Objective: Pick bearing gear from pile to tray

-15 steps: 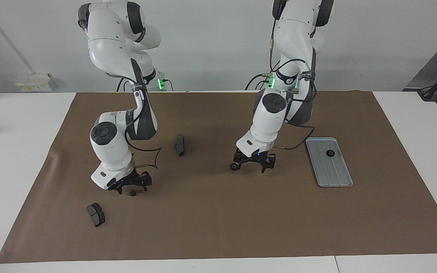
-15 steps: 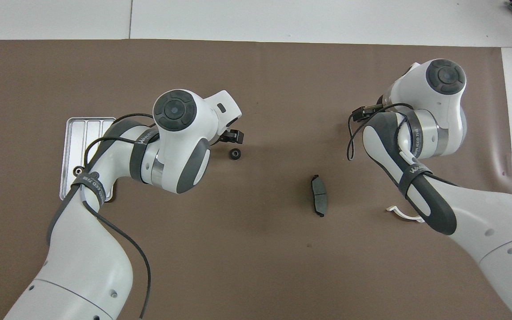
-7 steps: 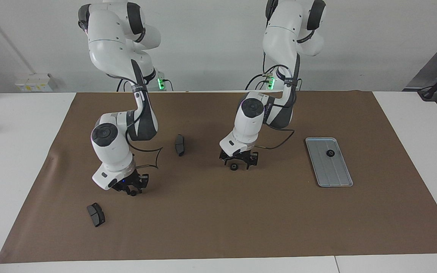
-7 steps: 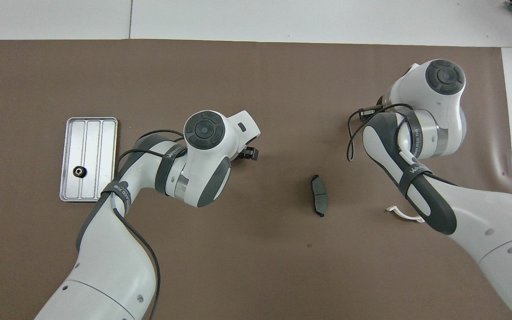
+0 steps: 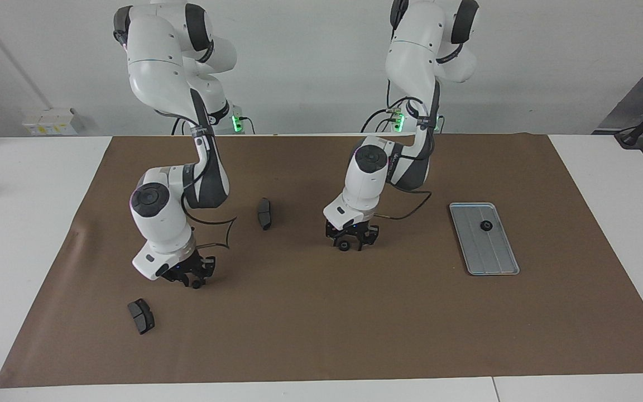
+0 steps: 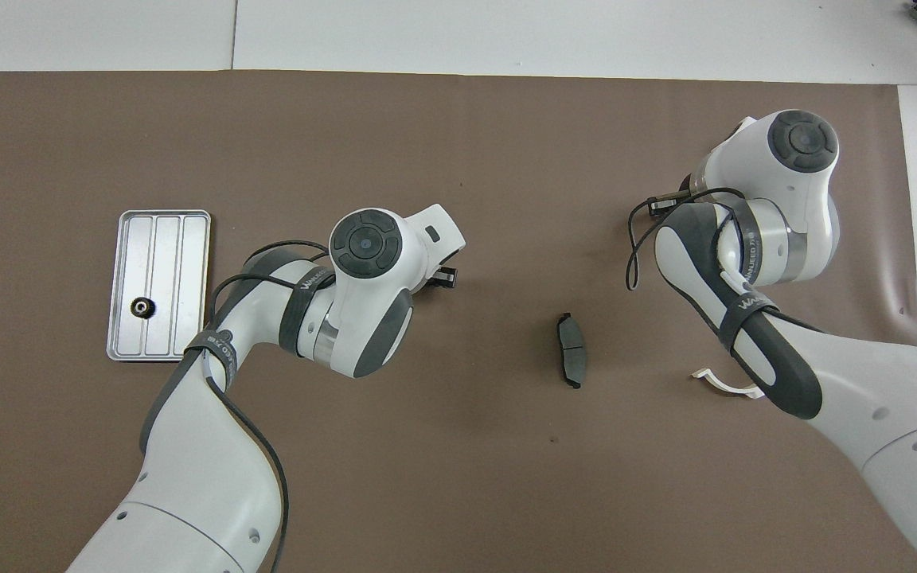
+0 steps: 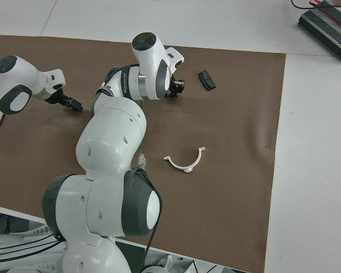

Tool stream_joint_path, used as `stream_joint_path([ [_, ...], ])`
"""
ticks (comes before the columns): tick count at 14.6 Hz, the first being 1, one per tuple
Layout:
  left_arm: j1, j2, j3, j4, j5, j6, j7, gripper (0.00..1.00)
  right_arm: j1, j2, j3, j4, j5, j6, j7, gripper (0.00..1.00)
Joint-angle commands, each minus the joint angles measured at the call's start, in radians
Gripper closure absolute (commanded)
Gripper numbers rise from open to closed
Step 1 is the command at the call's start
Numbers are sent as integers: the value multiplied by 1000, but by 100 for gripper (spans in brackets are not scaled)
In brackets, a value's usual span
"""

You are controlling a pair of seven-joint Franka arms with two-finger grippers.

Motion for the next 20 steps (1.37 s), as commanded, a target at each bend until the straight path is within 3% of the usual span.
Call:
stream_joint_path([
  [1, -20, -23, 17, -24, -2, 35, 2, 79, -20, -8, 16, -34, 0, 38, -32, 63],
  [2, -20, -21, 17, -24, -2, 52, 7, 86, -20, -10, 16, -37, 0, 37, -32, 77],
  [3, -20, -20, 17, -24, -2, 65, 7, 97, -20, -10, 16, -35, 2, 32, -32, 100],
  [7, -20, -34, 21, -18, 1, 49, 5, 100, -24, -11, 17, -18, 2, 9, -29, 100],
  [12, 30, -167, 67, -105, 4, -79, 8, 100, 3, -64, 31, 37, 3, -77, 69, 100],
  [16, 119, -299, 95, -254, 6, -84, 34, 100, 118, -74, 62, 78, 0, -67, 314, 100],
  [20, 296, -337, 93, -326, 6, -87, 232, 100, 296, 13, 62, 173, -9, -49, 581, 100],
])
